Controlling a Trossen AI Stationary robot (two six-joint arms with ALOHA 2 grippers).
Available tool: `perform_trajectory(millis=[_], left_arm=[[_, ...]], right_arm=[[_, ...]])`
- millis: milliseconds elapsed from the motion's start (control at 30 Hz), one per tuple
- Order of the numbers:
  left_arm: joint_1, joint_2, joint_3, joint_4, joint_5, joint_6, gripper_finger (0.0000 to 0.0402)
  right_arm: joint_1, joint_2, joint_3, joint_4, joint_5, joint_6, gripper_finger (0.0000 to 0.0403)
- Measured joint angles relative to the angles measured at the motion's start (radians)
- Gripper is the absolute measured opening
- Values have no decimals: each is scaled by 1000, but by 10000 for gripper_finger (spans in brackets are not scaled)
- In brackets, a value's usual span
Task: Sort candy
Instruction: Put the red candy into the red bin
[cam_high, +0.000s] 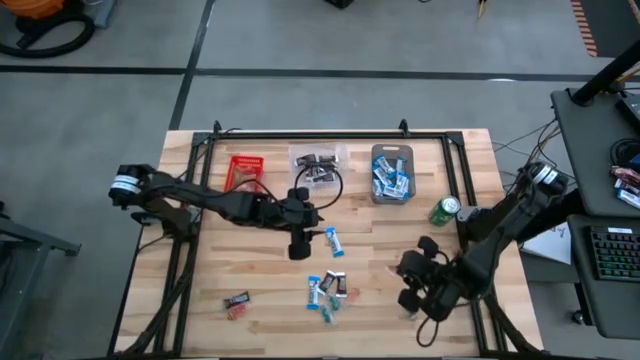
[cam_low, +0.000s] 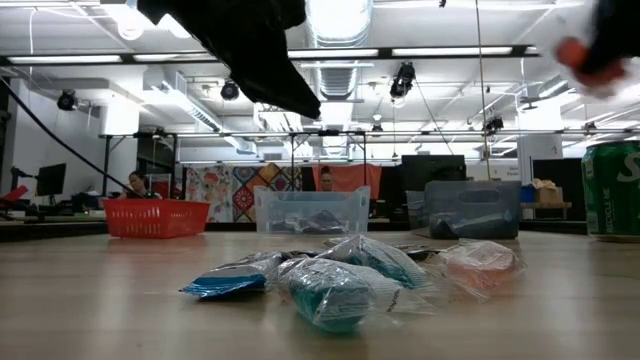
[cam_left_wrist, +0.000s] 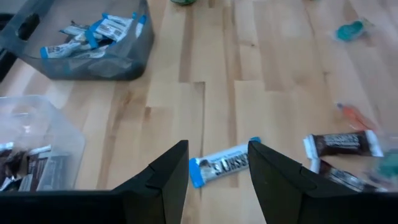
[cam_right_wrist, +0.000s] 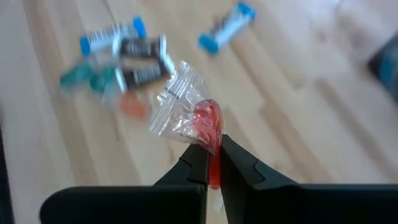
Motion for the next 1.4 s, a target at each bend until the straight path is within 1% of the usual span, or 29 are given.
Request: perform_trajectory(millis=[133,233,333,433,533,633,733,867,967,1067,1300,1400], left_arm=[[-37,-31,-5,-8,0,9,148],[-77,-69,-24,14,0,53,148],[-122,-108,-46,54,0,90,148],[-178,-128,-82,129,0,125,148],[-229,-131,-134,249,1,155,148],[-250,-125,-182,424,2,163,148],[-249,-110,-219,574,0,160,148],[-238,-92,-247,718,-2,160,148],[-235,-65,-250,784,-2,163,148],[-234,-40,-248,823,-2,176,148],[-228,2,-248,862,-1,184,148],[-216,39,-248,914,-1,184,148]], right_arm=[[-64,-16,-5,86,58,-159,13],[-117,-16,-27,185,67,-289,13],[-170,-16,-68,339,66,-407,13],[-216,-16,-124,549,56,-527,13],[-257,-16,-182,782,-6,-632,13],[-294,-16,-244,1013,-95,-736,13],[-324,-12,-280,1168,-172,-831,13],[-350,12,-283,1252,-206,-911,13],[-362,36,-282,1282,-210,-947,13],[-371,58,-280,1291,-233,-956,13],[-373,63,-279,1308,-233,-959,13],[-373,63,-279,1330,-233,-978,13]])
